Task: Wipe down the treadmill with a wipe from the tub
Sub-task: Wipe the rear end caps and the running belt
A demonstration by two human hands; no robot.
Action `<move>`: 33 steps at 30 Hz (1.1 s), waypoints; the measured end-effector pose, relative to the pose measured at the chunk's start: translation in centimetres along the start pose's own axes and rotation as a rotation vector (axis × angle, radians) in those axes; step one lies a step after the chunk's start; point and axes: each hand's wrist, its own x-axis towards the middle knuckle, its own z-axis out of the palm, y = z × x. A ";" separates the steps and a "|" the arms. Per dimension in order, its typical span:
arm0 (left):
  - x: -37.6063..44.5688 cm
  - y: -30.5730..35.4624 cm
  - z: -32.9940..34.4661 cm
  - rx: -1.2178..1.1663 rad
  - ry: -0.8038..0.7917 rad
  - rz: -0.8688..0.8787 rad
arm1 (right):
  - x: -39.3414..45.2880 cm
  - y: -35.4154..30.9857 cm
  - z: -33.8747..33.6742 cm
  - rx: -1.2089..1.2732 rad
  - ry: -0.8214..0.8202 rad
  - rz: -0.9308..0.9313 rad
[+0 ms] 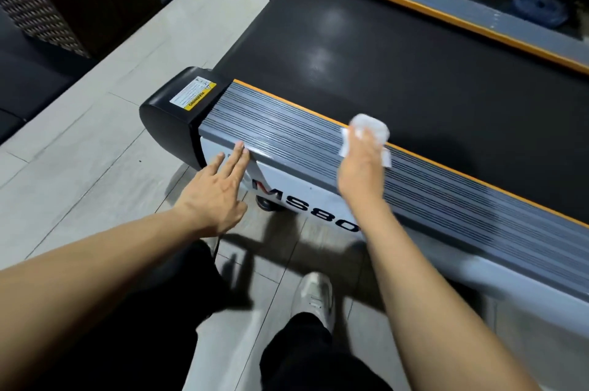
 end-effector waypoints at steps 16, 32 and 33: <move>-1.1 -2.7 0.2 -0.236 0.230 -0.009 | -0.2 -1.2 2.0 0.078 -0.028 -0.004; -1.3 -4.4 1.0 -0.183 0.442 0.048 | 0.7 -15.5 5.9 0.203 -0.425 -0.698; -1.6 -4.5 1.1 -0.226 0.475 0.023 | 0.5 -14.6 5.6 0.198 -0.423 -0.725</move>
